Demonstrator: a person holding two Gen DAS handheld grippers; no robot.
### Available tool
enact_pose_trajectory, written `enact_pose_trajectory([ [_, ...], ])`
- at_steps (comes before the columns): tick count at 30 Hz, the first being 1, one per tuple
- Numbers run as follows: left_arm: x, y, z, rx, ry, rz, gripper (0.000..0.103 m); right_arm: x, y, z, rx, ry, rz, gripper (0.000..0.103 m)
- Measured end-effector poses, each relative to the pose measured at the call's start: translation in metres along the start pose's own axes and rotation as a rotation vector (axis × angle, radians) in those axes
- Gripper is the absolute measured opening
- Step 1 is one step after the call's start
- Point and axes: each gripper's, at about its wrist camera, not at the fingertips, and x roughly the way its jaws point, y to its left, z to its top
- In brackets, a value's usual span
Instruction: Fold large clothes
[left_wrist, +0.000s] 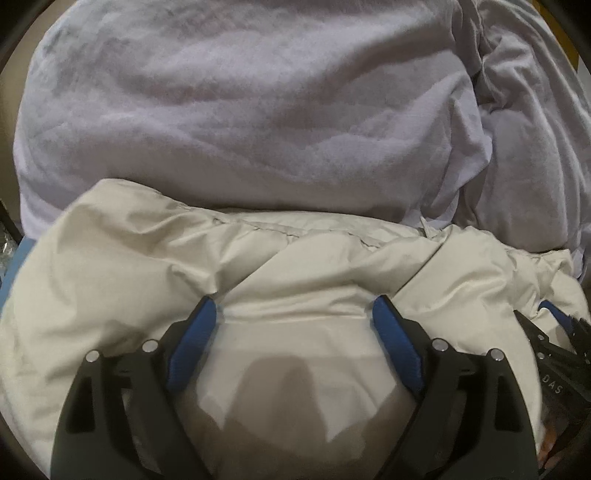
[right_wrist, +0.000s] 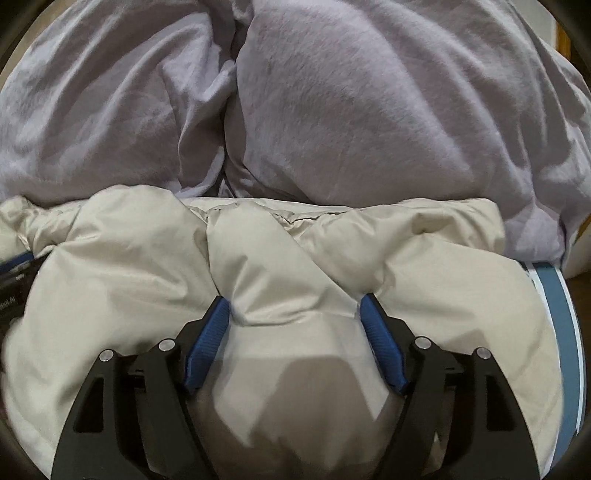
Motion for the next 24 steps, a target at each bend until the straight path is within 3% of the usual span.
enact_pose_trajectory([
  [8, -0.032, 0.025, 0.006, -0.031, -0.059, 0.007, 0.086, -0.028, 0.035, 0.012, 0.009, -0.068, 0.122, 0.080],
  [13, -0.015, 0.038, 0.000, -0.035, -0.025, 0.053, 0.086, -0.011, 0.059, -0.001, -0.057, -0.047, 0.111, 0.081],
  [17, -0.005, 0.037, -0.007, -0.011, -0.033, 0.073, 0.087, 0.005, 0.056, -0.006, -0.038, -0.050, 0.104, 0.087],
  [24, 0.009, 0.036, -0.008, -0.029, -0.042, 0.074, 0.089, 0.021, 0.057, -0.007, -0.048, -0.081, 0.084, 0.088],
])
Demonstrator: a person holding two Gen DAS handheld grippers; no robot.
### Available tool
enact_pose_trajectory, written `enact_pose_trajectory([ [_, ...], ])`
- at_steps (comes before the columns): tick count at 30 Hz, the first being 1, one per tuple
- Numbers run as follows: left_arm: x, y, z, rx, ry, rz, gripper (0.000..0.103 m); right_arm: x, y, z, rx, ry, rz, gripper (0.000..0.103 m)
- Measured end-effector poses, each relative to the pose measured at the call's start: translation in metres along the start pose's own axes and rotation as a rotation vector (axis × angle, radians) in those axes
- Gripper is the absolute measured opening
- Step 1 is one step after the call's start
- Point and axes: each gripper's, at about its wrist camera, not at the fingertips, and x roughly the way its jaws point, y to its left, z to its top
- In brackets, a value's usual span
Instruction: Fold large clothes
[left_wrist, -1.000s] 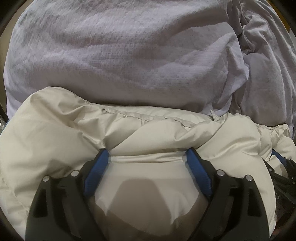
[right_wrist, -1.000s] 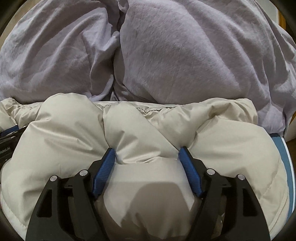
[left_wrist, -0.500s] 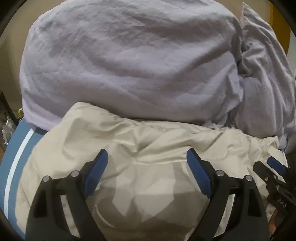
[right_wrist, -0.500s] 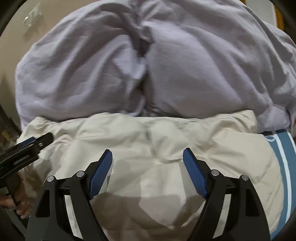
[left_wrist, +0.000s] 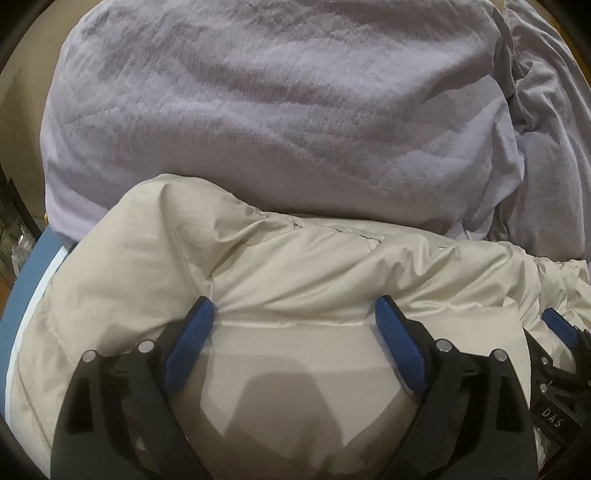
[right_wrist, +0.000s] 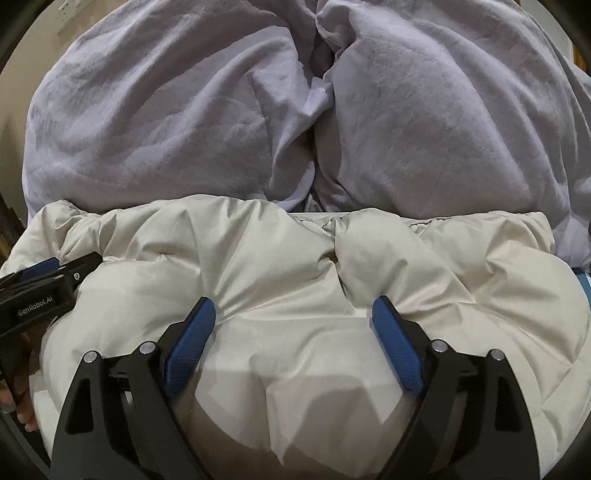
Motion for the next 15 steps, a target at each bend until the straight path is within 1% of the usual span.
enact_pose_trajectory([
  [3, 0.002, -0.002, 0.000, 0.001, 0.009, 0.004, 0.089, 0.002, -0.002, 0.002, 0.002, 0.013, 0.011, 0.088],
  [4, -0.001, 0.004, 0.003, -0.003, 0.021, 0.007, 0.089, -0.001, -0.003, 0.005, -0.001, 0.021, 0.011, 0.088],
  [5, -0.002, 0.000, 0.003, -0.007, 0.026, 0.005, 0.089, -0.006, -0.006, 0.007, -0.004, 0.018, 0.003, 0.087],
  [7, -0.013, 0.007, 0.004, -0.025, 0.029, -0.008, 0.089, -0.021, -0.014, 0.009, -0.012, -0.020, -0.018, 0.087],
  [9, -0.025, 0.014, 0.003, -0.037, 0.018, -0.016, 0.089, -0.037, -0.024, 0.010, -0.018, -0.060, -0.044, 0.088],
  [10, -0.031, 0.018, 0.001, -0.044, 0.011, -0.016, 0.089, -0.049, -0.035, 0.009, -0.020, -0.087, -0.072, 0.088],
  [11, -0.035, 0.021, 0.001, -0.048, 0.006, -0.018, 0.089, -0.057, -0.040, 0.008, -0.020, -0.096, -0.089, 0.088],
  [13, -0.045, 0.030, -0.001, -0.052, -0.001, -0.014, 0.089, -0.068, -0.058, 0.003, -0.017, -0.102, -0.140, 0.088],
  [15, -0.049, 0.032, -0.001, -0.043, -0.006, 0.000, 0.089, -0.070, -0.077, -0.004, 0.004, -0.085, -0.186, 0.088],
])
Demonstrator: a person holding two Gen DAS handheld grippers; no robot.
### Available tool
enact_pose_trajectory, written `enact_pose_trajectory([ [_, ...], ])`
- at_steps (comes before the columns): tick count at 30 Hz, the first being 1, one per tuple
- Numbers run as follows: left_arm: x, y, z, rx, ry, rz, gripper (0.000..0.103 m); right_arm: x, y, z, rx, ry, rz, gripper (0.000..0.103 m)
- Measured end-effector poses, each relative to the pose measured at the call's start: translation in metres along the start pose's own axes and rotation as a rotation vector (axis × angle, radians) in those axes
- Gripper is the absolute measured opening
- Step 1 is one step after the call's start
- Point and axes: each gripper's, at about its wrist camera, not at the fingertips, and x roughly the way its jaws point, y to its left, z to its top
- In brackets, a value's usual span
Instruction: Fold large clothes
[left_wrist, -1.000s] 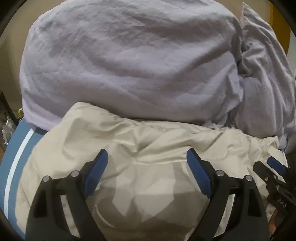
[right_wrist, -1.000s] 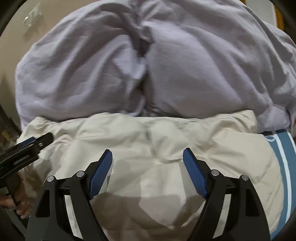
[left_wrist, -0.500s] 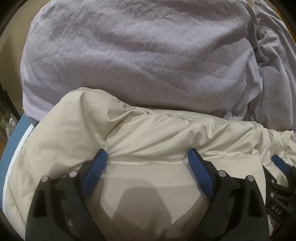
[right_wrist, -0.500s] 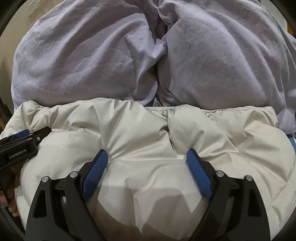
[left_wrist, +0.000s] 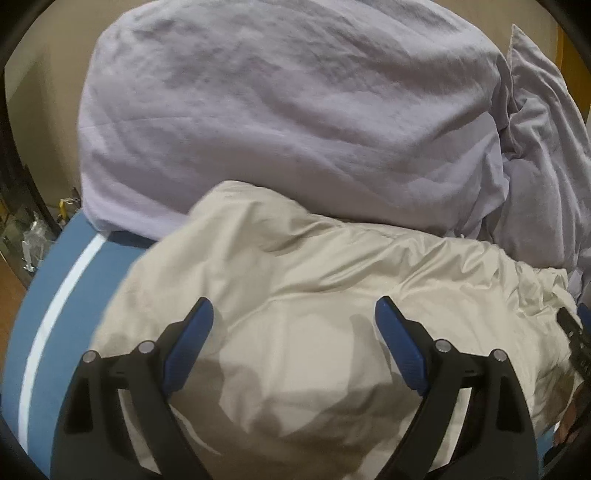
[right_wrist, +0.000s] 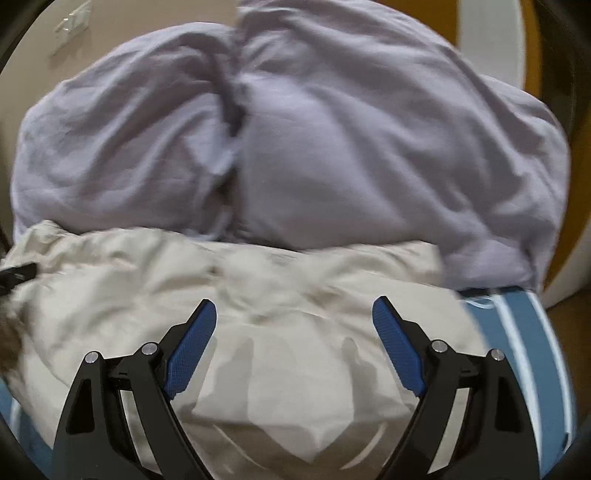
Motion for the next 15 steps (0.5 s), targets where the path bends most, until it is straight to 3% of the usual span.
enact_pose_trajectory([
  [5, 0.003, 0.012, -0.007, 0.015, 0.011, 0.043, 0.089, 0.014, -0.035, -0.015, 0.057, 0.059, -0.062, 0.088],
  [15, 0.024, 0.021, -0.014, 0.030, 0.001, 0.086, 0.090, 0.043, -0.034, -0.027, 0.044, 0.098, -0.079, 0.089],
])
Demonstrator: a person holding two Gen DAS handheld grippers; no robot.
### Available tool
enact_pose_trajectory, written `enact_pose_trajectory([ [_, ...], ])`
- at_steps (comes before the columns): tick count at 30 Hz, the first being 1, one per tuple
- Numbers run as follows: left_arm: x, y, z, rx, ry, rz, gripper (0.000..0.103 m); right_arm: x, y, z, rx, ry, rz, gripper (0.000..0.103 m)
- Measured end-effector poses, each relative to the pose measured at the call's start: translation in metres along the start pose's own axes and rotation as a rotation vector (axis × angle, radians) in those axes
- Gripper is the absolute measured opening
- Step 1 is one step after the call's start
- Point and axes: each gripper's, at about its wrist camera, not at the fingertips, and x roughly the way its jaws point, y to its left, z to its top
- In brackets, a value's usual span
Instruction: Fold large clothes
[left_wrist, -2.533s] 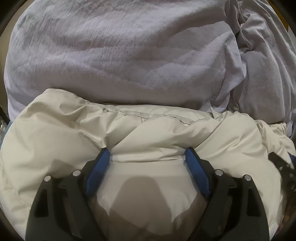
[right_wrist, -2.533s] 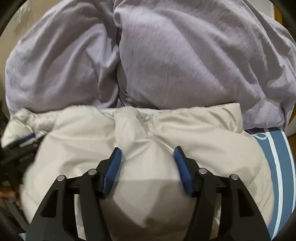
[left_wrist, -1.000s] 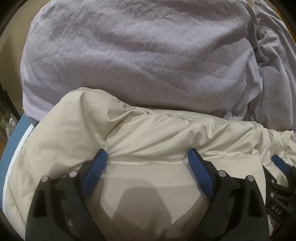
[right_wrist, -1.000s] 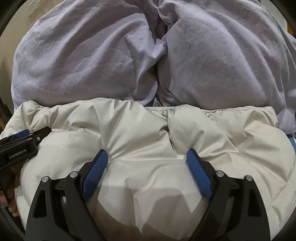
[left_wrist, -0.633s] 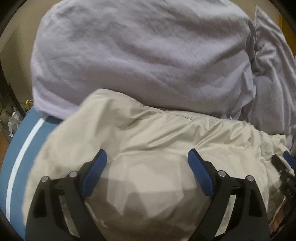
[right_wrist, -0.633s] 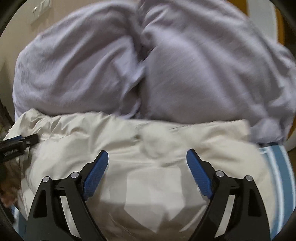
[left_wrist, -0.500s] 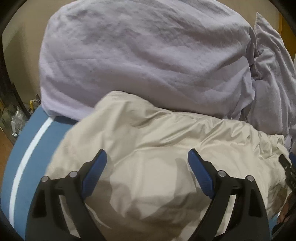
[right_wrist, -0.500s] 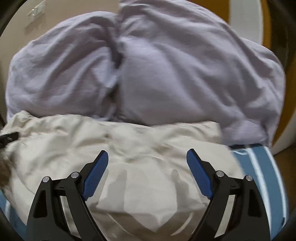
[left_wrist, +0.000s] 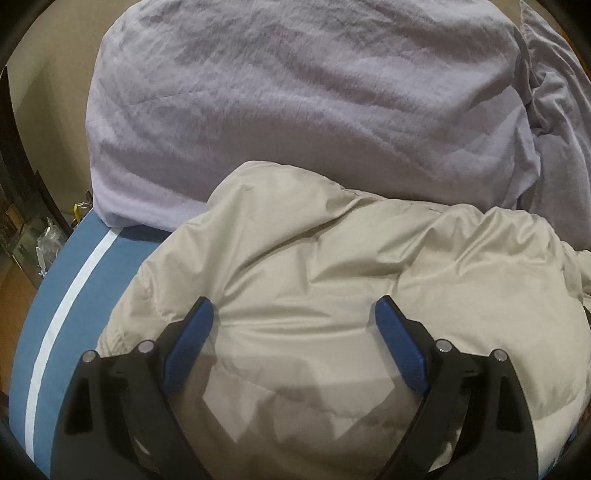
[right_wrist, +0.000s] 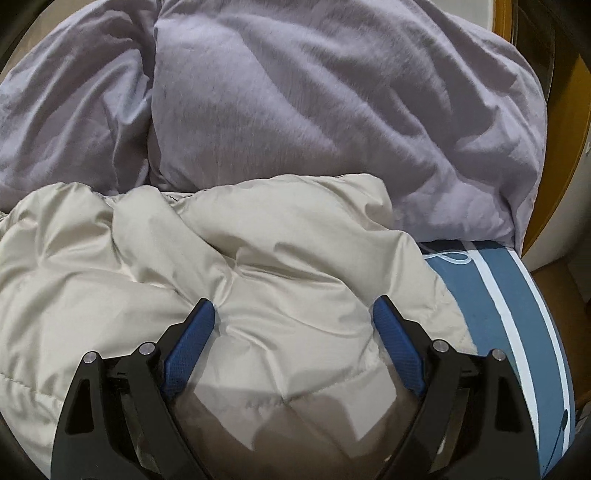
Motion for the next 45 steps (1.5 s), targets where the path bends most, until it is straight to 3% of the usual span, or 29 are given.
enact_pose_trajectory([
  [8, 0.008, 0.006, -0.001, 0.000, 0.011, 0.015, 0.090, 0.002, 0.000, 0.002, 0.001, 0.021, -0.003, 0.091],
  [15, -0.035, 0.016, -0.004, -0.012, 0.013, 0.018, 0.090, -0.032, -0.022, 0.000, 0.068, 0.036, -0.018, 0.091],
  [22, -0.078, 0.061, -0.021, -0.083, 0.009, 0.029, 0.089, -0.068, -0.072, -0.017, 0.179, 0.058, -0.068, 0.091],
  [27, -0.085, 0.086, -0.041, -0.144, 0.062, 0.015, 0.089, -0.071, -0.109, -0.041, 0.360, 0.163, -0.003, 0.091],
  [36, -0.063, 0.087, -0.066, -0.255, 0.178, -0.089, 0.089, -0.058, -0.123, -0.070, 0.565, 0.281, 0.153, 0.091],
  [45, -0.039, 0.096, -0.062, -0.398, 0.212, -0.139, 0.090, -0.051, -0.129, -0.081, 0.674, 0.313, 0.175, 0.094],
])
